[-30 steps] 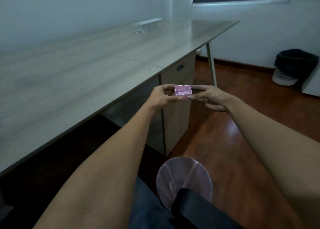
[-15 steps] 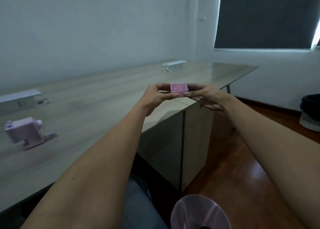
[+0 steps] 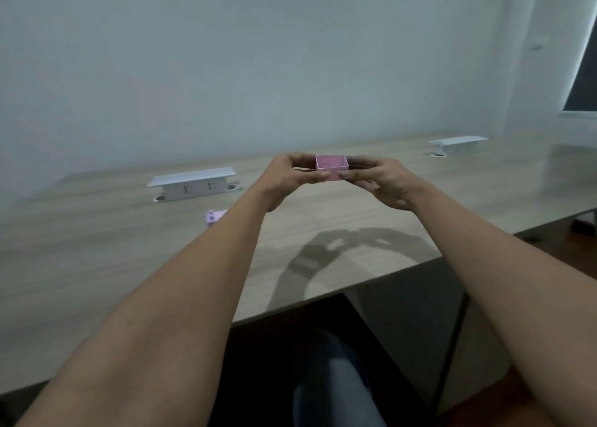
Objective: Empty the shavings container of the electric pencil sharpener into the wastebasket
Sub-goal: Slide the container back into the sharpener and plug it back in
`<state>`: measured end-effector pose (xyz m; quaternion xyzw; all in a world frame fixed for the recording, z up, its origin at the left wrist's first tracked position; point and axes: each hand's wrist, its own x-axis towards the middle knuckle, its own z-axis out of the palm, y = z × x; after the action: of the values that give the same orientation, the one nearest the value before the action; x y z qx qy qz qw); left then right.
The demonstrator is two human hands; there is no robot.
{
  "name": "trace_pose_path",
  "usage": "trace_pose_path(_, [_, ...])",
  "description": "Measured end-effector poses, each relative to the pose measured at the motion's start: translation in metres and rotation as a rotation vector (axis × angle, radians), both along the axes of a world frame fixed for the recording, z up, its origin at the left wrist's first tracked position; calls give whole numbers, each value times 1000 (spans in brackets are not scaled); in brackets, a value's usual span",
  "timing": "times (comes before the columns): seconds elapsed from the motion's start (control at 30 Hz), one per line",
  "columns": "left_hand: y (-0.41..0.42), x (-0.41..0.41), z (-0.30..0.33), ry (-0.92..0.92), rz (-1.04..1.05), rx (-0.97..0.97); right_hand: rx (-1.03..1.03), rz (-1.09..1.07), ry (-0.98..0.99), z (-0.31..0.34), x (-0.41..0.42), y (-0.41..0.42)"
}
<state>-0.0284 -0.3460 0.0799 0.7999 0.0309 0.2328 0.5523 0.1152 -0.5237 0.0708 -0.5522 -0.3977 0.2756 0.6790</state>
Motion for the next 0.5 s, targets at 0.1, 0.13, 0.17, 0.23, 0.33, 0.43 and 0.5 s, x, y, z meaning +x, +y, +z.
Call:
trace_pose_path(0.1, [31, -31, 7, -7, 102, 14, 7, 48, -6, 1, -14, 44])
trace_pose_path(0.13, [41, -42, 9, -6, 137, 18, 4, 57, -3, 1, -19, 59])
trace_pose_path(0.17, [50, -53, 10, -1, 167, 26, -5, 60, -2, 1, -23, 73])
trace_pose_path(0.23, [69, -75, 10, 5, 231, 34, -25, 76, -12, -1, -36, 98])
trace_pose_path(0.33, [97, -108, 3, 7, 319, 29, -46, 109, -33, -10, -54, 129])
trace_pose_path(0.43, [122, -135, -6, 6, 392, -7, -79, 130, -70, -22, -65, 153])
trace_pose_path(0.5, [137, -150, -12, -3, 434, -36, -107, 137, -110, -30, -72, 167])
